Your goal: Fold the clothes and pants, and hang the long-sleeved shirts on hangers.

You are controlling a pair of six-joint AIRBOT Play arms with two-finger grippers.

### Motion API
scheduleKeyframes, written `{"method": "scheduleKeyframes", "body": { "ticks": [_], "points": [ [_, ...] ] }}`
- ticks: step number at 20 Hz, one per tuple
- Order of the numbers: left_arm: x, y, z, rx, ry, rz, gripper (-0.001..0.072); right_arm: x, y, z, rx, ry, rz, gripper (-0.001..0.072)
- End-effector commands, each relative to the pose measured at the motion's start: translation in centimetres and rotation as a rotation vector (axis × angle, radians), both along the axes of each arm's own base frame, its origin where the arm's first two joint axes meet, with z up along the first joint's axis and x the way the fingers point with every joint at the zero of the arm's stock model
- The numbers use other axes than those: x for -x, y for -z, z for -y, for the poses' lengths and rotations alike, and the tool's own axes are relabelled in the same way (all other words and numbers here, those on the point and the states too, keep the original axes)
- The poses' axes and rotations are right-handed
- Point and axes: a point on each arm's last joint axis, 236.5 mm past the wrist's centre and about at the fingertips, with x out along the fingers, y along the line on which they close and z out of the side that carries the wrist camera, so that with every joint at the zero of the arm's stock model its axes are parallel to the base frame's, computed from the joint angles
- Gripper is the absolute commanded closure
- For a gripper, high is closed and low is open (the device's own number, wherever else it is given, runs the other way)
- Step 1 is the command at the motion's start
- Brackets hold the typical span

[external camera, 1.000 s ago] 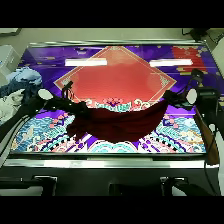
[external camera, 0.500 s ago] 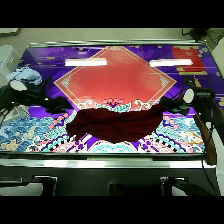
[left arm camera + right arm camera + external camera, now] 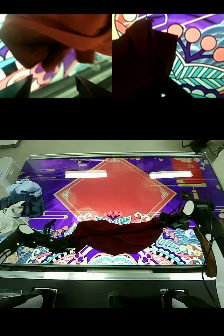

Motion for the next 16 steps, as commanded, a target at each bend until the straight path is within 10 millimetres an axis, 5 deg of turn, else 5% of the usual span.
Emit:
{"method": "scheduleKeyframes", "body": {
  "ticks": [1, 5, 7, 8, 11, 14, 16],
  "points": [
    [0.2, 2.2, 2.0, 0.006, -0.045, 0.029, 0.0143, 0.2, 0.1, -0.3, -0.01, -0.003, -0.008, 0.0675],
    [-1.1, 2.6, 3.3, 0.0, -0.073, 0.073, 0.0222, 0.7, 0.2, -0.4, -0.014, -0.003, -0.031, 0.0675],
    [-1.8, 2.6, 3.3, -0.004, -0.121, 0.071, 0.057, 1.2, 0.3, -0.4, -0.014, -0.004, -0.052, 0.0675],
    [-1.9, 2.5, 3.3, -0.005, -0.111, 0.083, 0.0679, 1.3, 0.3, -0.4, -0.014, -0.004, -0.059, 0.0675],
    [-2.7, 0.8, 3.7, 0.015, -0.089, 0.118, 0.0682, 1.5, 0.3, -0.4, -0.017, -0.004, -0.066, 0.0675],
    [-5.9, -6.7, 4.7, 0.06, 0.021, 0.345, 0.0683, 0.0, -1.4, -0.3, 0.004, -0.06, 0.015, 0.0675],
    [-10.4, -17.3, 3.8, 0.034, 0.033, 0.657, 0.0683, -3.0, -7.4, 1.1, 0.09, -0.115, 0.193, 0.0676]
  ]
}}
